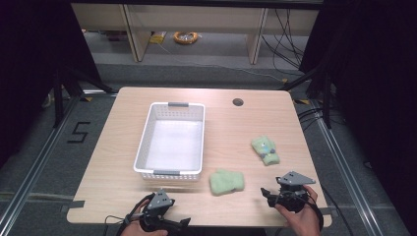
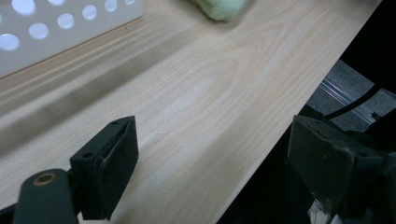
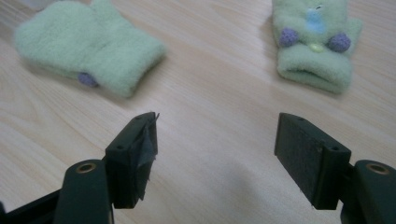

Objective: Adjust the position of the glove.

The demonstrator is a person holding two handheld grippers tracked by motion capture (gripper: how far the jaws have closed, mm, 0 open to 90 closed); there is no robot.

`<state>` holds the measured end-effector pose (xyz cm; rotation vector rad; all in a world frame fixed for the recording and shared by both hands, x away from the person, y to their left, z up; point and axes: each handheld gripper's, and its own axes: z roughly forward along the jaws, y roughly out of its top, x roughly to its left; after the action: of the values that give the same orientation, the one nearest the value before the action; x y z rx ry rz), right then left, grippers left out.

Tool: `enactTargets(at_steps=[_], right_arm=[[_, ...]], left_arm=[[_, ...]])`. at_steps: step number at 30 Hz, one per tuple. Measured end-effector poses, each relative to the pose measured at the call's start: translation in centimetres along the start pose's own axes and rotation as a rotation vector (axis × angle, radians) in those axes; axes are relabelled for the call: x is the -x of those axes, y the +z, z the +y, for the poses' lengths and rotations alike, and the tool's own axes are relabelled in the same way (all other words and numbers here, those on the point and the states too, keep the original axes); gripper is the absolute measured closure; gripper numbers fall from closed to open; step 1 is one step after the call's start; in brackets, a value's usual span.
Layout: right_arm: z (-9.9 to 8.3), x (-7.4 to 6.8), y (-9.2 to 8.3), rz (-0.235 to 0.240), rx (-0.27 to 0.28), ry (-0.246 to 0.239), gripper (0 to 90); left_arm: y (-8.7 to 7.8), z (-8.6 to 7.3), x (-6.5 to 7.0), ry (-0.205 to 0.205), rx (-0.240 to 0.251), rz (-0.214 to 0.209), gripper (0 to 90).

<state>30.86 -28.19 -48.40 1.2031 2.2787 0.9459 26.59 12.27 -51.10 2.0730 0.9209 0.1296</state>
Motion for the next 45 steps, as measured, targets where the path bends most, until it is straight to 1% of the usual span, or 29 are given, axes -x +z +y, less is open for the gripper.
enactTargets(at_steps=[3,5,9,10,12,13,14,15,17,19,20,21,22,23,24,25,27,28,29,30,31,33,34,36,37,38,43,44,45], right_arm=[[0.0,-0.1,-0.1,-0.004,-0.003,0.008,32.4],[0.0,0.1,-0.1,-0.006,-0.004,-0.014,32.5],[0.1,-0.2,0.0,0.013,0.010,0.012,34.0],[0.1,-0.5,-0.1,0.018,0.001,0.039,34.0],[0.1,-0.2,0.0,0.018,0.006,-0.007,33.9],[0.2,-0.4,-0.1,0.034,0.001,0.010,33.9],[0.2,-0.4,-0.1,0.034,0.001,0.010,33.9],[0.1,-0.3,0.0,0.031,0.008,0.005,33.8],[0.1,-0.3,0.0,0.041,0.011,0.002,33.8],[0.2,-0.5,-0.1,0.046,0.008,0.020,33.9],[0.3,-0.6,-0.1,0.051,0.010,0.011,33.9],[0.3,-0.7,-0.1,0.048,0.012,0.019,33.9],[0.3,-0.8,0.0,0.052,0.017,0.013,33.9],[0.4,-0.8,-0.1,0.058,0.017,0.009,33.9],[0.4,-0.8,0.1,0.059,0.023,-0.005,34.0],[0.5,-0.9,0.0,0.061,0.012,0.010,34.0],[0.5,-1.0,0.1,0.060,0.023,0.004,34.0],[0.7,-1.2,0.0,0.065,0.012,0.013,34.2],[0.7,-1.2,0.0,0.065,0.012,0.013,34.2],[0.9,-1.1,0.1,0.065,0.028,-0.015,34.6],[1.0,-1.2,0.1,0.071,0.022,-0.009,34.7],[1.3,-1.3,0.1,0.089,0.033,0.001,36.3],[1.5,-1.2,0.2,0.097,0.042,-0.002,36.5],[2.0,-1.5,0.3,0.110,0.049,0.024,38.6],[2.0,-1.5,0.3,0.110,0.049,0.024,38.6],[2.6,-1.4,0.5,0.115,0.055,-0.014,41.4],[4.2,-2.0,1.6,0.136,0.045,-0.060,48.8],[4.6,-2.0,2.0,0.138,0.047,-0.096,50.6],[4.8,-2.2,2.2,0.143,0.037,-0.082,51.9]], left_arm=[[0.0,0.0,0.0,-0.002,-0.001,-0.004,15.6],[0.0,0.0,0.0,-0.006,0.007,-0.004,15.6],[0.0,0.0,0.0,-0.004,0.000,-0.005,15.6],[-0.1,0.1,-0.1,0.018,-0.020,-0.006,15.6],[0.1,0.0,0.1,-0.002,-0.010,-0.006,15.7],[0.3,0.0,0.2,-0.028,0.003,-0.010,15.6],[0.3,0.0,0.2,-0.028,0.003,-0.010,15.7],[0.2,0.1,0.2,-0.006,-0.002,-0.010,15.6],[0.3,0.1,0.2,-0.008,-0.001,-0.010,15.6],[0.3,0.2,0.2,0.012,-0.017,-0.005,15.7],[0.5,0.1,0.4,-0.014,-0.003,-0.005,15.7],[0.4,0.2,0.4,0.017,-0.012,-0.003,15.6],[0.6,0.2,0.6,-0.015,0.003,-0.007,15.7],[0.6,0.3,0.4,0.008,-0.018,0.008,15.7],[0.6,0.3,0.4,0.012,-0.013,0.017,15.7],[0.5,0.4,0.5,0.002,-0.007,-0.006,15.7],[0.6,0.5,0.6,0.011,0.005,-0.002,15.7],[0.6,0.6,0.5,0.028,-0.009,0.009,15.7],[0.8,0.6,0.7,0.000,0.015,-0.002,15.7],[1.0,0.9,0.7,0.007,-0.006,0.004,15.6],[1.2,1.0,1.0,-0.008,0.007,-0.012,15.7],[1.5,1.5,1.2,0.012,0.000,0.002,15.7],[1.7,1.8,1.4,-0.003,0.011,-0.007,15.6],[2.0,2.5,1.5,0.044,-0.002,-0.009,15.7],[2.0,2.5,1.5,0.044,-0.002,-0.009,15.7],[2.3,2.8,1.8,0.028,0.013,-0.016,15.8],[4.0,4.7,2.4,0.048,0.017,-0.033,19.6],[4.2,4.9,2.4,0.044,0.004,-0.028,21.1],[4.5,5.3,2.3,0.057,-0.002,-0.023,22.4]])
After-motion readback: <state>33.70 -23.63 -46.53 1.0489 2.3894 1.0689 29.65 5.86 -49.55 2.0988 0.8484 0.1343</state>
